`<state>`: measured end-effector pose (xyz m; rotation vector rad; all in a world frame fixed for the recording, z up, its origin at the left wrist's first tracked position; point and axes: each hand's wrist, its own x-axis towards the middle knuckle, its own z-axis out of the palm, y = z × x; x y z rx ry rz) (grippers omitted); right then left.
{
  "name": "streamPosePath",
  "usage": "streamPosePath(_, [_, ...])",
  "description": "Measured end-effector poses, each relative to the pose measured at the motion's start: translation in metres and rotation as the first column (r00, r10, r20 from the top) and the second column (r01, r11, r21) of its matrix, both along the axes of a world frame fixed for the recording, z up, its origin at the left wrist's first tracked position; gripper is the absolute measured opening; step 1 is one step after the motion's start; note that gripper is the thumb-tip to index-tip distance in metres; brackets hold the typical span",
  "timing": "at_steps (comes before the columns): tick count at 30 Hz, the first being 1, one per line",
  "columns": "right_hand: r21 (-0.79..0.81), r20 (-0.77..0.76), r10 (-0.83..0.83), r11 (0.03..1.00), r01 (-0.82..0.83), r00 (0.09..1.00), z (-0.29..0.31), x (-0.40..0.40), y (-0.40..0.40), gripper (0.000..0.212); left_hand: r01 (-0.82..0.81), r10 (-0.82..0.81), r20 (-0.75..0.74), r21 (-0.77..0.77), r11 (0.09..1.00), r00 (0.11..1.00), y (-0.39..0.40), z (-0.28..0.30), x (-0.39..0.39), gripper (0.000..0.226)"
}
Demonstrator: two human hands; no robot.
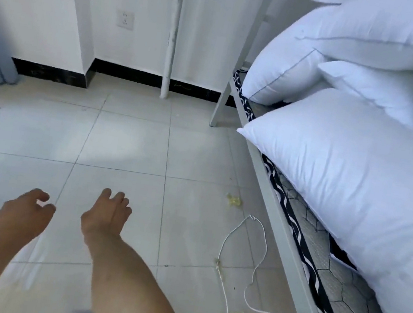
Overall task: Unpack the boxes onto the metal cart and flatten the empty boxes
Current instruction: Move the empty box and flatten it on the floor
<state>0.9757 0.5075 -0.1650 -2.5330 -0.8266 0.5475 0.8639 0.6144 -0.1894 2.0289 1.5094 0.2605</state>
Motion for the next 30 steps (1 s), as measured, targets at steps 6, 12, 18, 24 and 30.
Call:
streamPosePath(6, [-0.08,0.108,0.114,0.991,-0.105,0.988,0.055,-0.037,0.032,0.04,0.003,-0.003,-0.05,-0.007,1.0,0.999,-0.015,0.085,-0.029,0.031])
streamPosePath(12, [-0.262,0.134,0.398,0.897,-0.355,0.907,0.146,-0.103,0.007,0.043,-0.157,0.131,-0.196,-0.127,0.979,0.972,-0.065,0.179,-0.107,0.032])
streamPosePath(18, [-0.393,0.054,0.591,0.753,-0.527,0.805,0.217,-0.171,-0.052,0.036,-0.313,0.256,-0.268,-0.195,0.93,0.929,-0.139,0.244,-0.172,0.028])
streamPosePath(24, [-0.424,-0.041,0.732,0.604,-0.675,0.68,0.264,-0.252,-0.078,0.038,-0.501,0.442,-0.267,-0.223,0.836,0.856,-0.18,0.298,-0.258,0.03])
streamPosePath(30, [-0.428,-0.063,0.843,0.461,-0.777,0.534,0.302,-0.325,-0.122,0.032,-0.658,0.614,-0.236,-0.296,0.692,0.753,-0.26,0.338,-0.338,0.039])
